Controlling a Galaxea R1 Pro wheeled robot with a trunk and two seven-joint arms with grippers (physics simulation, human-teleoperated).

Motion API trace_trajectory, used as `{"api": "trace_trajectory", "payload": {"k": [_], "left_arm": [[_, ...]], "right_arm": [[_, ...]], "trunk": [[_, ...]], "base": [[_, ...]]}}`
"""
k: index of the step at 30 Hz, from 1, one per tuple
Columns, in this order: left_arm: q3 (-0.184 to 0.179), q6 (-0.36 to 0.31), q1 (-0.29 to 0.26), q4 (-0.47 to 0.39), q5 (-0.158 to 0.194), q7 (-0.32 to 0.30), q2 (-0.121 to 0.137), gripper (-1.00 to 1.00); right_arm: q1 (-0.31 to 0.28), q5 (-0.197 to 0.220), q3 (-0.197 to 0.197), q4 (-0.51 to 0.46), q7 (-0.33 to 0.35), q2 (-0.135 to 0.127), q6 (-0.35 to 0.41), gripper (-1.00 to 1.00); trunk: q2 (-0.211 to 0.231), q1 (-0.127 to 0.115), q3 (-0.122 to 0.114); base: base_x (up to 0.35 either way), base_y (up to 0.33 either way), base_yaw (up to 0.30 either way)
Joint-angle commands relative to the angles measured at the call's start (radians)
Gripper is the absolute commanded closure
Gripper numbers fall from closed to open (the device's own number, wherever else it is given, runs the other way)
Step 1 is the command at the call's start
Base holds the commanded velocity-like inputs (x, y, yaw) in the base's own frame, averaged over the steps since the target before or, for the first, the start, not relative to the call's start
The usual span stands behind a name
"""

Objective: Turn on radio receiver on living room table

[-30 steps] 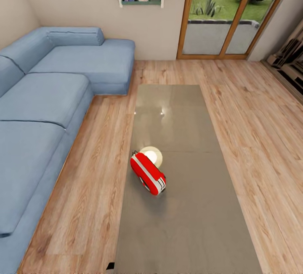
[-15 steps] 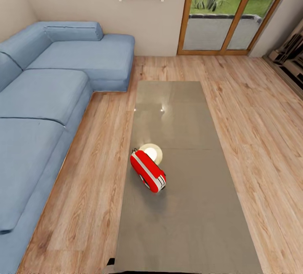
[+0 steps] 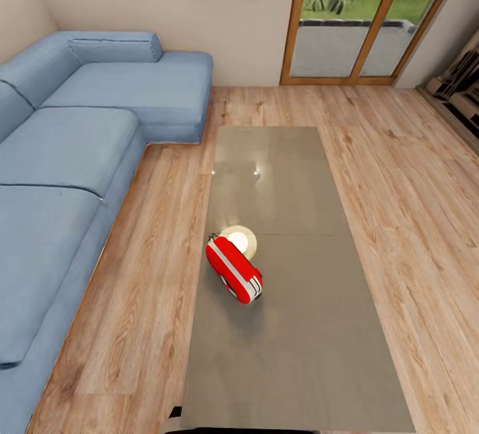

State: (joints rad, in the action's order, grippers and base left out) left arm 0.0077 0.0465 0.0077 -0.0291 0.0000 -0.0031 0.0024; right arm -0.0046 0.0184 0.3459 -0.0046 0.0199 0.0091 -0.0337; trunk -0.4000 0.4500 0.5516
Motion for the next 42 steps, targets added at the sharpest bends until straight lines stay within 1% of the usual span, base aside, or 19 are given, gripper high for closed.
{"api": "trace_trajectory", "payload": {"k": [1,24,42], "left_arm": [[0.0,0.0,0.0,0.0,0.0,0.0,0.0,-1.0],[0.0,0.001,0.0,0.0,0.0,0.0,-0.001,-1.0],[0.0,0.001,0.0,0.0,0.0,0.0,0.0,-1.0]], "right_arm": [[0.0,0.0,0.0,0.0,0.0,0.0,0.0,-1.0],[0.0,-0.001,0.002,0.0,0.001,-0.001,0.0,-1.0],[0.0,0.0,0.001,0.0,0.001,0.0,0.001,-1.0]], "trunk": [[0.0,0.0,0.0],[0.0,0.0,0.032],[0.0,0.0,0.034]], "base": [[0.0,0.0,0.0],[0.0,0.0,0.0],[0.0,0.0,0.0]]}}
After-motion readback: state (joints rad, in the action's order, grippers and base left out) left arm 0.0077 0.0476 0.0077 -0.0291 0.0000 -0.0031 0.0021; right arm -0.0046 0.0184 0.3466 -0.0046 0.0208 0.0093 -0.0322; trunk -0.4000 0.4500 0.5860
